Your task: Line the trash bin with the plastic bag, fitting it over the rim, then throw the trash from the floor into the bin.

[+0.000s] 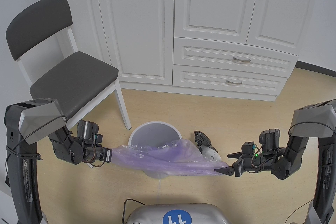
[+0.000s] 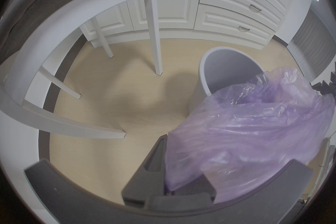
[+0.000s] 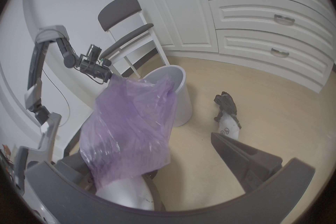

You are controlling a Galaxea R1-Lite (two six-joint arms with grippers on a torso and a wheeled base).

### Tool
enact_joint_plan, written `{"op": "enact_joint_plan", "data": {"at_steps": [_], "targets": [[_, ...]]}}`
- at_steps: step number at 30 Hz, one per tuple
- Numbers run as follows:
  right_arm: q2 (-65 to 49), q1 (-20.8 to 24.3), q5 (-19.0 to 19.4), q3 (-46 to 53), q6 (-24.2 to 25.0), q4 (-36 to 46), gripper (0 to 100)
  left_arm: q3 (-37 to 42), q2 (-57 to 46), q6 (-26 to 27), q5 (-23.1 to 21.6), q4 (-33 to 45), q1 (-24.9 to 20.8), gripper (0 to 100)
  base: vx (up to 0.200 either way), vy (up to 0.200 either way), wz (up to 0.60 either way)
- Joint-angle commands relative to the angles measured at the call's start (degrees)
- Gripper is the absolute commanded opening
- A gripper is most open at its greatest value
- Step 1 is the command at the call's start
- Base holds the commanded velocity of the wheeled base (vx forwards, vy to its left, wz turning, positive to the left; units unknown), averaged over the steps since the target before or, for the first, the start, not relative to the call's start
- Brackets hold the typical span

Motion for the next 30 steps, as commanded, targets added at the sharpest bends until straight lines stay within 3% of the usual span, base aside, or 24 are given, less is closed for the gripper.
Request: {"op": "enact_joint_plan", "data": {"at_steps": [1,6,14,19,21,22,23,25,26,27,30], "targets": [[1.47,-3.94,3.94,-1.43,-0.25,2.11,100,-1.54,2.17,0.19,-0.14,1.84,1.04,0,0.000,0.000,0.00],[1.91,-5.17,4.99,-1.79,-0.25,2.46,100,-4.44,1.56,0.19,-0.06,8.87,2.36,0,0.000,0.000,0.00],[1.12,-6.75,7.81,-1.61,-0.34,1.85,100,-4.26,1.38,0.28,-0.23,9.05,2.71,0,0.000,0.000,0.00],[-3.72,-5.17,5.70,0.24,-0.07,-0.61,100,-3.82,1.56,0.10,-0.67,7.99,2.19,0,0.000,0.000,0.00],[-6.36,-2.01,1.21,0.67,0.01,0.09,100,-3.30,1.56,0.10,-1.81,6.41,1.84,0,0.000,0.000,0.00],[-6.44,-1.74,0.77,0.67,0.01,0.09,100,-3.30,1.56,0.01,-2.08,6.15,1.84,0,0.000,0.000,0.00],[-7.15,1.68,-5.82,0.67,0.01,0.44,100,-2.24,1.73,0.01,-4.27,2.72,1.75,0,0.000,0.000,0.00],[-7.32,6.43,-13.82,0.50,-0.07,0.62,100,-0.57,2.17,0.01,-5.50,-2.03,1.66,0,0.000,0.000,0.00],[-7.32,7.22,-14.96,0.41,-0.07,0.62,100,-0.40,2.26,0.01,-5.42,-2.29,1.66,0,0.000,0.000,0.00],[-7.32,10.91,-19.88,-0.03,-0.16,0.71,100,-0.22,2.61,-0.08,-4.19,-3.43,0.78,0,0.000,0.000,0.00],[-7.59,16.71,-24.89,-1.17,-0.43,1.67,100,-0.04,2.79,-0.34,-1.46,-3.52,-0.71,0,0.133,0.000,0.00]]}}
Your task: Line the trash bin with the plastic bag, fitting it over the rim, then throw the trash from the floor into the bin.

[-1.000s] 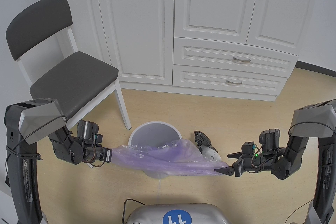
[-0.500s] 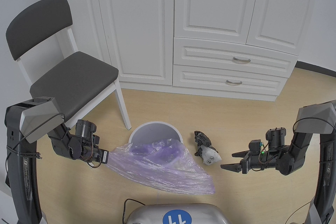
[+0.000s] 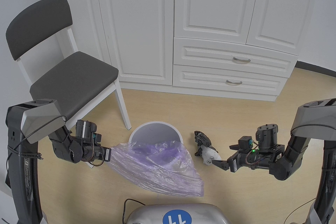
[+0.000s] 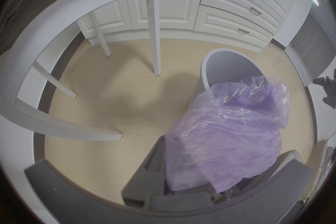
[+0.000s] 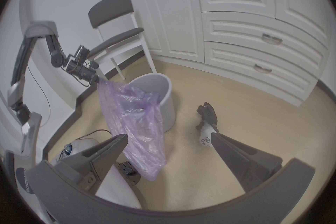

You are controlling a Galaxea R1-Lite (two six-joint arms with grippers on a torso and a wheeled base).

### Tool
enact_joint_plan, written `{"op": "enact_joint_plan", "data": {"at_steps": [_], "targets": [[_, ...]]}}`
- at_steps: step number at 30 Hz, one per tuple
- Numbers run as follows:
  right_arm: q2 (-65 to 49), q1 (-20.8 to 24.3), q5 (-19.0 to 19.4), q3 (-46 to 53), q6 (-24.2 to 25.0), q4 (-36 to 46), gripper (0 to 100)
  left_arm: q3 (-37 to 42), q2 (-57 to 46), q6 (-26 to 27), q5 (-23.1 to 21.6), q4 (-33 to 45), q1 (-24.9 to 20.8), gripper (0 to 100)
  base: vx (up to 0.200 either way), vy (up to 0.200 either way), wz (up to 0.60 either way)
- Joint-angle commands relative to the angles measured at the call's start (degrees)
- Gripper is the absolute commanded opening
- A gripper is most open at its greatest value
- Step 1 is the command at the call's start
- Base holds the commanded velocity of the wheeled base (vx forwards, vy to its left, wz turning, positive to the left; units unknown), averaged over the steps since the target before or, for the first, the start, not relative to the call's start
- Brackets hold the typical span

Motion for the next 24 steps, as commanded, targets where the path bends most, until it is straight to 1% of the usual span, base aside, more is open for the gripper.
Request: {"op": "enact_joint_plan", "data": {"at_steps": [1,4,5,6,7,8,9,10,11,13,15,16,19,21,23,24], "targets": [[-2.65,13.66,-10.52,-1.96,-0.40,2.23,100,2.10,0.94,-0.40,1.72,-4.00,-2.74,0,0.200,0.000,0.00],[-4.85,18.85,-11.84,-4.42,-0.49,8.64,100,2.10,0.59,-0.40,1.81,-4.17,-3.35,0,0.000,0.000,0.00],[-5.37,20.16,-12.10,-5.38,-0.67,10.67,100,2.10,0.50,-0.49,1.81,-3.91,-3.35,0,0.000,0.000,0.00],[-5.46,20.43,-12.19,-5.56,-0.76,11.02,100,2.10,0.50,-0.49,1.81,-3.91,-3.35,0,0.000,0.000,0.00],[-6.25,22.89,-13.07,-7.49,-1.63,14.71,100,2.10,0.50,-0.49,1.90,-4.17,-3.35,0,0.000,0.000,0.00],[-6.34,23.33,-13.33,-7.76,-1.81,15.32,100,2.10,0.50,-0.49,1.90,-4.26,-3.35,0,0.000,0.000,0.00],[-6.43,25.44,-15.09,-10.22,-2.78,18.66,100,2.02,0.50,-0.49,1.90,-4.35,-3.35,0,0.000,0.000,0.00],[-6.43,26.58,-16.23,-11.63,-3.13,20.77,100,2.02,0.50,-0.49,1.90,-4.35,-3.35,0,0.000,0.000,0.00],[-6.34,27.11,-16.76,-12.24,-3.22,21.65,100,2.10,0.42,-0.49,1.90,-4.44,-3.35,0,0.000,0.000,0.00],[-5.55,30.01,-19.13,-15.49,-3.22,26.49,100,2.10,0.15,-0.58,1.98,-4.44,-3.44,0,0.000,0.000,0.00],[-4.23,32.21,-20.71,-17.87,-3.22,28.95,100,1.93,-0.37,-0.93,2.07,-4.00,-3.70,0,0.000,0.000,0.00],[-3.35,33.17,-21.68,-19.10,-3.22,29.56,100,1.84,-0.64,-1.55,2.07,-3.91,-4.05,0,0.000,0.000,0.00],[0.34,35.63,-24.49,-23.31,-3.22,31.14,100,1.40,-1.87,-5.76,2.16,-3.82,-5.46,0,0.000,0.000,0.00],[2.18,37.04,-25.55,-25.60,-3.22,32.64,100,1.23,-2.84,-7.70,2.16,-3.82,-6.25,0,0.000,0.000,0.00],[2.80,37.74,-25.81,-26.48,-3.22,33.60,100,1.23,-3.27,-8.23,2.16,-3.82,-6.60,0,0.000,0.000,0.00],[4.21,39.15,-26.25,-28.59,-3.22,35.63,100,1.31,-4.07,-8.84,2.16,-3.82,-7.22,0,0.000,0.000,0.00]]}}
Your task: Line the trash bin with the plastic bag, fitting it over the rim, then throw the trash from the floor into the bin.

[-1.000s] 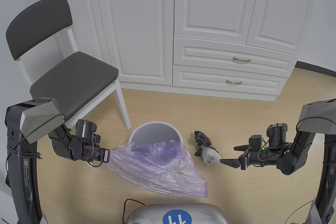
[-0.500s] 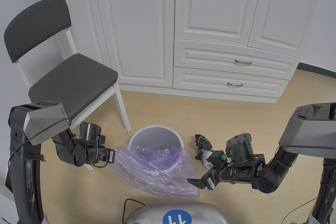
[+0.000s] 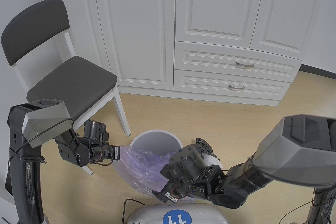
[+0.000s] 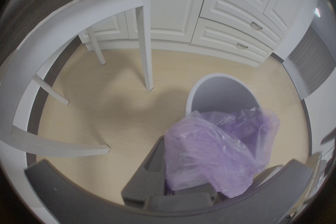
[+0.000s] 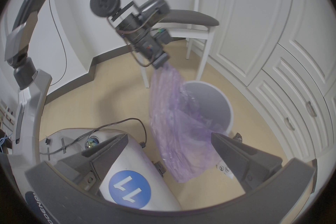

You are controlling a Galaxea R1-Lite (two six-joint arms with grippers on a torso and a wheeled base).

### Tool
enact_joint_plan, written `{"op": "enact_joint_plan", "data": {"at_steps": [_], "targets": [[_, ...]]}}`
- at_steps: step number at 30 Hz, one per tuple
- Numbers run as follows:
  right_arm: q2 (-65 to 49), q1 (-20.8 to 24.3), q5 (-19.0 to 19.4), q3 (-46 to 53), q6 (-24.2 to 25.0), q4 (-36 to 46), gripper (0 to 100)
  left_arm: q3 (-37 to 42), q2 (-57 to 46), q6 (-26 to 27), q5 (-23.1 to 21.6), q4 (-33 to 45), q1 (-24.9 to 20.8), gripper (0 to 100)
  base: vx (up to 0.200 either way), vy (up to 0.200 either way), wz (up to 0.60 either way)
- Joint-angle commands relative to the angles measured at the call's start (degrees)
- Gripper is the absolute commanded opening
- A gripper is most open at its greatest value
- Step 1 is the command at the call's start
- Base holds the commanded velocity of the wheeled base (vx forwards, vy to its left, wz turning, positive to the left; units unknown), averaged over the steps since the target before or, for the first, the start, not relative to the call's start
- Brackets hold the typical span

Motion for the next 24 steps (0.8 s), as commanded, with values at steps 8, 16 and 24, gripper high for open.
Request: {"op": "enact_joint_plan", "data": {"at_steps": [8,16,24], "targets": [[12.43,6.58,-7.51,-13.75,0.00,4.59,100,-0.81,-5.32,-7.18,0.03,0.10,-4.60,0,0.000,0.000,0.00],[18.67,7.73,-11.99,-22.19,0.62,7.93,100,-0.99,-5.76,-8.23,0.03,0.10,-5.48,0,0.000,0.000,0.00],[24.47,6.58,-14.63,-34.41,4.75,15.40,100,-0.81,-5.76,-8.23,0.11,0.10,-5.48,0,0.000,0.000,0.00]]}}
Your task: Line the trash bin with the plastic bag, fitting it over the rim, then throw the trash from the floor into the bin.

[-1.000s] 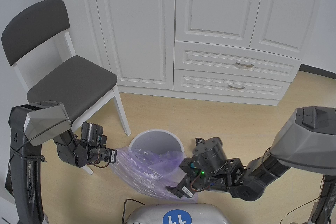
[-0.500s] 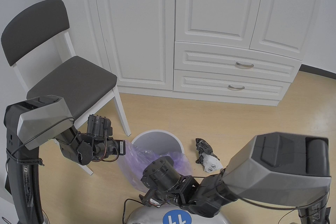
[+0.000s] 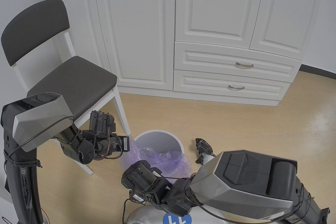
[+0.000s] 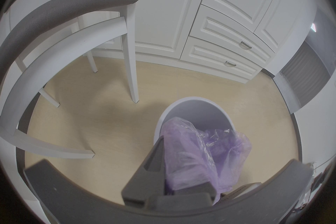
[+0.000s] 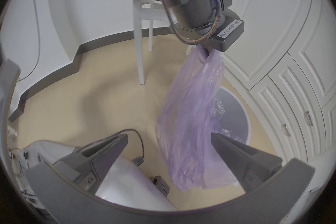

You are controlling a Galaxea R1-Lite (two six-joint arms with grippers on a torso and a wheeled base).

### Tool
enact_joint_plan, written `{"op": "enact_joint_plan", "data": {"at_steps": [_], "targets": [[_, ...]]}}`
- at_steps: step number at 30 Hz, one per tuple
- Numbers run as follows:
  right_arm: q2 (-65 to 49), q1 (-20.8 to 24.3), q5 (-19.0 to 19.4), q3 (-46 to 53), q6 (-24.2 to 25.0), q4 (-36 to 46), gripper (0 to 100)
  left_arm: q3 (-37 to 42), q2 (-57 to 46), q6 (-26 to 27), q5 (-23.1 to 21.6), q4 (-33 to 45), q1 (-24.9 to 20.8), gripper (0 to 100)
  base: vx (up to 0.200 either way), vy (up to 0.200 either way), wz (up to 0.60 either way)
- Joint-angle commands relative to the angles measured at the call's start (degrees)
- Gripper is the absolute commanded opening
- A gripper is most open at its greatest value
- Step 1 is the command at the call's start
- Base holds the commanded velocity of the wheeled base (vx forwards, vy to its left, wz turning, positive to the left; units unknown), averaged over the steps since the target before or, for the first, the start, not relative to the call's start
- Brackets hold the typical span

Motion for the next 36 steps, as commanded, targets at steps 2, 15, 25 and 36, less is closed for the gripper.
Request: {"op": "enact_joint_plan", "data": {"at_steps": [2,15,25,36], "targets": [[8.40,-1.51,-1.51,-15.06,5.28,8.98,100,0.10,-0.19,-0.04,0.03,-0.05,0.03,0,0.000,0.000,0.00],[14.02,-4.85,-1.60,-32.90,8.09,23.74,100,0.01,-0.45,-0.83,0.03,-0.05,0.03,0,0.000,0.000,0.00],[14.81,-7.22,-1.60,-33.23,8.00,27.35,0,-0.43,-0.28,-0.83,0.03,-0.05,0.47,0,0.000,0.000,0.00],[6.29,-9.68,-1.60,-31.84,8.97,29.19,0,-2.62,1.74,-0.83,0.12,0.03,2.84,0,0.000,0.000,0.00]]}}
